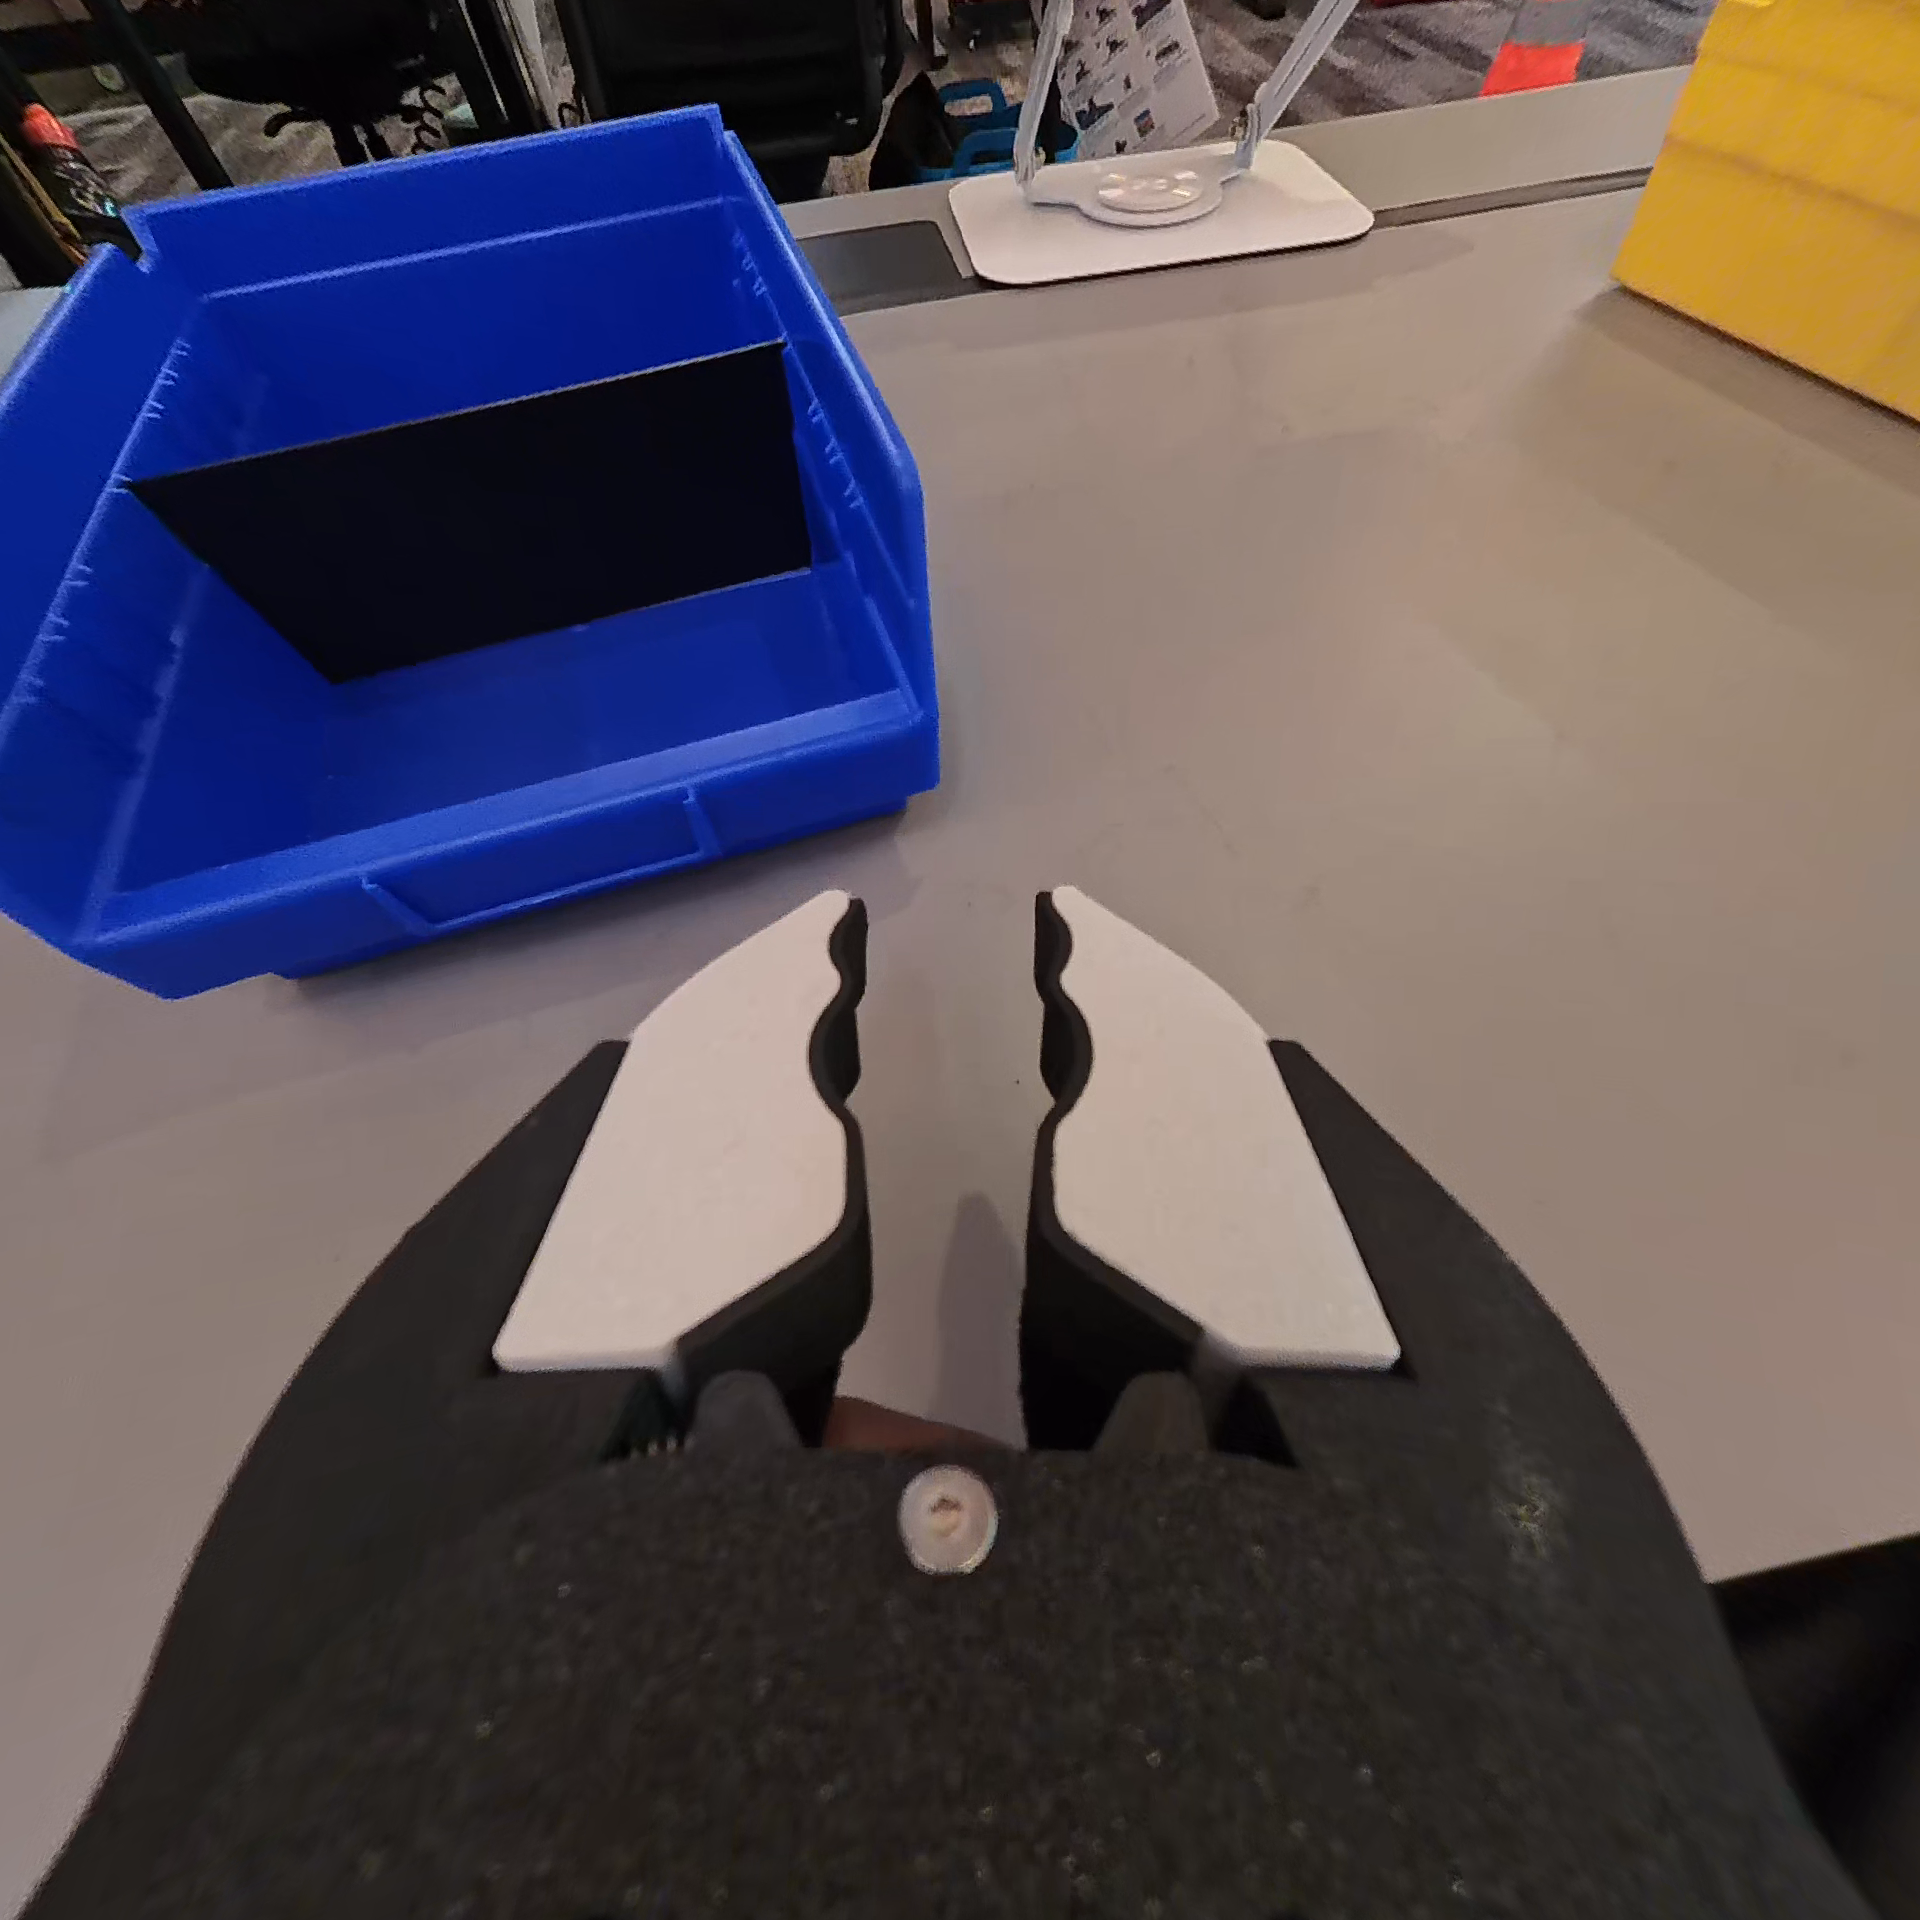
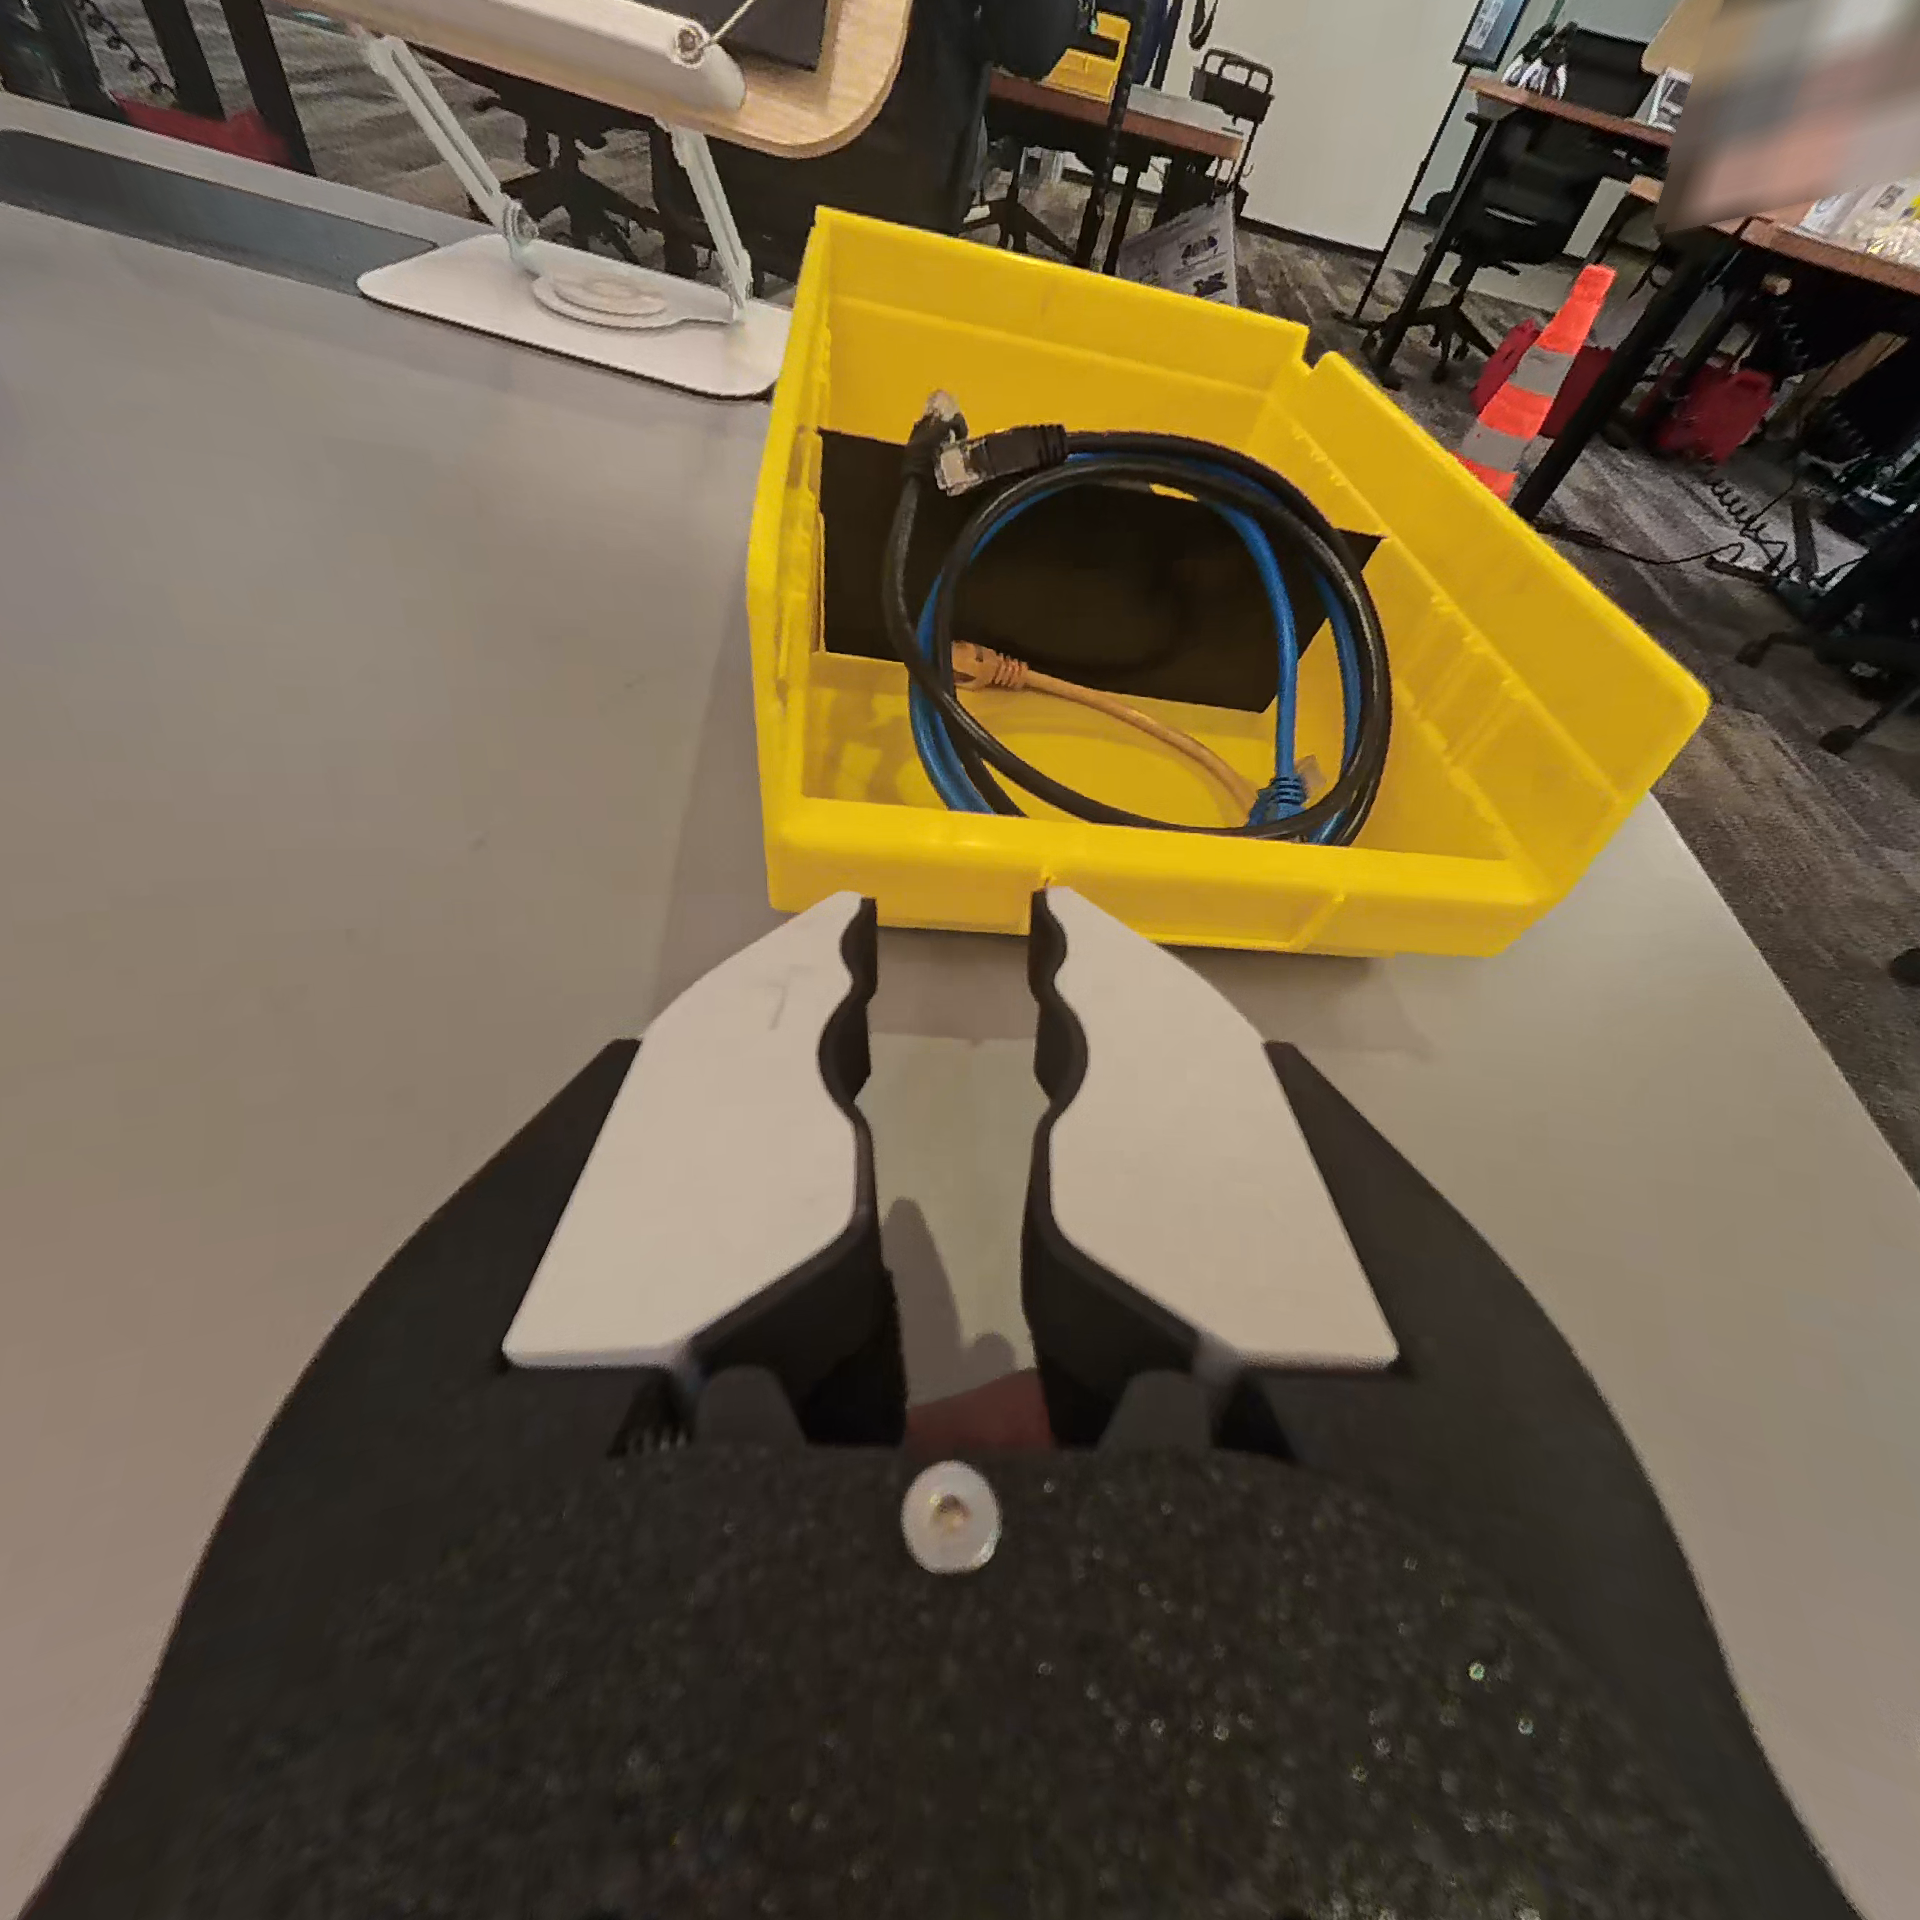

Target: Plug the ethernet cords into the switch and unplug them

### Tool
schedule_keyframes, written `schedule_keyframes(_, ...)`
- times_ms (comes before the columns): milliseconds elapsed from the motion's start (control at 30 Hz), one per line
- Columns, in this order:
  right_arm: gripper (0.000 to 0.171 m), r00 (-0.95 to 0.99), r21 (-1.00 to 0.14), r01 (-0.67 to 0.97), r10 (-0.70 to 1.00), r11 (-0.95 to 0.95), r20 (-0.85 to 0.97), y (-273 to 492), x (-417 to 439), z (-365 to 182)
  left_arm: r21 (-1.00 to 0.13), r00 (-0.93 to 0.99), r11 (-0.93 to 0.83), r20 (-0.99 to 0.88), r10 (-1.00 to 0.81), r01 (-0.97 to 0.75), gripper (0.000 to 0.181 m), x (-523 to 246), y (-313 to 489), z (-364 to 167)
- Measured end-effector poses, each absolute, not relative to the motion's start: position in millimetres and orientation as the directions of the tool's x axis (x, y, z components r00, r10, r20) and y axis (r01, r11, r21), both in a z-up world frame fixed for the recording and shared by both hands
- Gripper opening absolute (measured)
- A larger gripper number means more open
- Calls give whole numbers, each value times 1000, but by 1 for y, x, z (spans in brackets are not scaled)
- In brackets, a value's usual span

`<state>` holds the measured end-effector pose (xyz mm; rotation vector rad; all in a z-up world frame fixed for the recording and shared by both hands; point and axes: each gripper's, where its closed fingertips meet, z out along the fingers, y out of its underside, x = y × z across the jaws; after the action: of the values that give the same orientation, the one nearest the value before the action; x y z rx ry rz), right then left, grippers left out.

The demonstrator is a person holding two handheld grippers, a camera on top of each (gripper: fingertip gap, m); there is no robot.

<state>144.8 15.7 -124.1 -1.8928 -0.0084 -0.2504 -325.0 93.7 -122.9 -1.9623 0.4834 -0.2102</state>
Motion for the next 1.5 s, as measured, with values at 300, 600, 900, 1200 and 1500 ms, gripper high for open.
schedule_keyframes(300,36,993,-952,117,18,-283,117,29,118,-119,-884,891,-380,-80,-446,-270,30,-323,87,-130)
schedule_keyframes(600,56,994,-930,104,8,-352,108,79,95,-130,-866,894,-403,-100,-438,-295,30,-335,68,-139)
schedule_keyframes(900,42,958,-938,187,264,-291,109,73,23,-122,-917,789,-356,81,-610,-182,50,-229,51,-116)
schedule_keyframes(1200,42,956,-990,17,-287,-143,57,19,164,-71,-928,677,-160,-121,-726,-338,52,-17,72,-119)
schedule_keyframes(1500,3,922,-907,-188,-387,-376,-31,31,195,-130,-880,712,-321,-28,-702,-351,10,24,117,-135)
